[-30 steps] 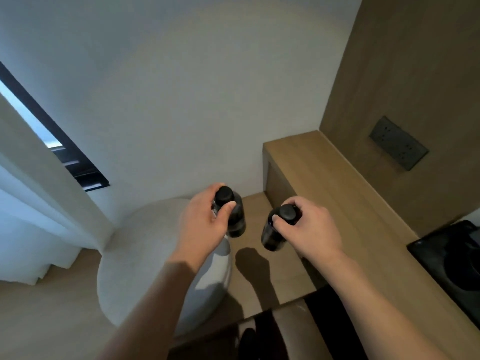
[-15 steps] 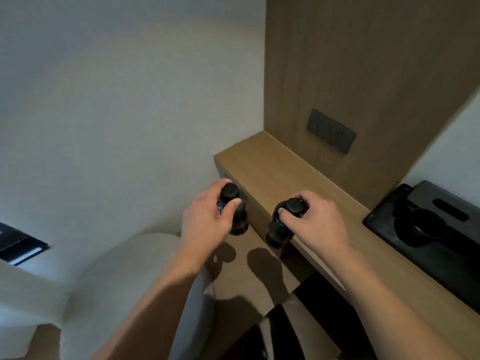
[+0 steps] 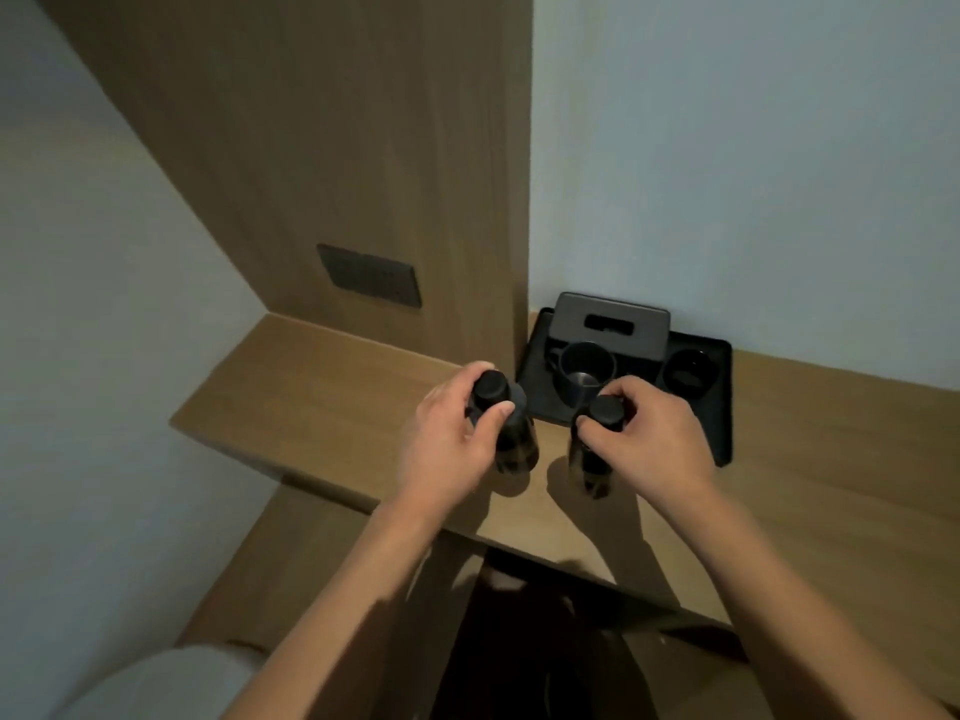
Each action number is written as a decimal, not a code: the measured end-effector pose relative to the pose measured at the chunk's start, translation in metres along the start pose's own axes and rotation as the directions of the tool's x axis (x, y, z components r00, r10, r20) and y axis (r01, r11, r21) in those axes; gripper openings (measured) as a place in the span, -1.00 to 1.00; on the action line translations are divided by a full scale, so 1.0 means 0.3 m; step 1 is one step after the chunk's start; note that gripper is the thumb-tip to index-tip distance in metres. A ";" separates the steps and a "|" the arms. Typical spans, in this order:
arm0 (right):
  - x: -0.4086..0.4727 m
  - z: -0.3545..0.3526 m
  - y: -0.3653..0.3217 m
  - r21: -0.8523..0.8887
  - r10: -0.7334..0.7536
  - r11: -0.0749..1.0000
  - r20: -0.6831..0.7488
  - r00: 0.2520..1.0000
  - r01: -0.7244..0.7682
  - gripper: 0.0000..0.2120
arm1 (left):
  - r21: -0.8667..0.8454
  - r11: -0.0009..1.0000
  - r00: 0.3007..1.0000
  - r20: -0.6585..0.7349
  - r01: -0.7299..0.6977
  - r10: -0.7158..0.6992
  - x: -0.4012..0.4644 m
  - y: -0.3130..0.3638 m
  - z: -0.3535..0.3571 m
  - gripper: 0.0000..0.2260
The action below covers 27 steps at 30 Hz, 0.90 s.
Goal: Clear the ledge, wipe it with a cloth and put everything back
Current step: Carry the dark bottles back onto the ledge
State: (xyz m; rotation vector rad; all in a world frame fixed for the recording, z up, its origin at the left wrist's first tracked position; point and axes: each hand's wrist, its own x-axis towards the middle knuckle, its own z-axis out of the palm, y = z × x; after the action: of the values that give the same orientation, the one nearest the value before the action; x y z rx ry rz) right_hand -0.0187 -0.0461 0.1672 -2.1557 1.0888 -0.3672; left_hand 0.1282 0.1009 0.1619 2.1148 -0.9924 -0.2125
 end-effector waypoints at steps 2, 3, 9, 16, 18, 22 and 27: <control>0.022 -0.024 0.063 0.017 0.073 0.997 -0.041 0.997 -0.072 -0.81 | 0.005 0.999 0.998 0.054 -0.044 0.044 0.053 0.025 0.062 -0.71; 0.034 -0.035 0.090 0.026 0.105 0.994 -0.053 0.993 -0.104 -0.80 | 0.004 0.998 0.995 0.078 -0.066 0.065 0.080 0.037 0.089 -0.71; 0.105 -0.130 0.240 0.086 0.212 0.976 -0.120 0.970 -0.202 -0.80 | -0.047 0.992 0.972 0.199 -0.120 0.127 0.247 0.122 0.252 -0.71; 0.259 -0.281 0.435 0.146 0.370 0.925 -0.126 0.921 -0.351 -0.87 | -0.076 0.986 0.957 0.243 -0.145 0.160 0.407 0.293 0.441 -0.76; 0.308 -0.331 0.486 0.120 0.364 0.930 -0.144 0.920 -0.348 -0.86 | -0.094 0.977 0.943 0.258 -0.191 0.209 0.454 0.350 0.489 -0.78; 0.395 -0.427 0.574 -0.011 0.277 0.958 -0.236 0.931 -0.288 -0.82 | -0.147 0.971 0.937 0.270 -0.187 0.221 0.541 0.459 0.605 -0.77; 0.480 -0.514 0.678 0.063 0.295 0.955 -0.304 0.906 -0.290 -0.79 | -0.286 0.925 0.915 0.240 -0.252 0.323 0.639 0.545 0.764 -0.71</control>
State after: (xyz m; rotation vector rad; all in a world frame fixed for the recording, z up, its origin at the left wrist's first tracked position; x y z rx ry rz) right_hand -0.1328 -0.3138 0.1321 -1.9192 1.5576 -0.5854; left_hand 0.0624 -0.2332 0.1520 1.7119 -1.3591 -0.4750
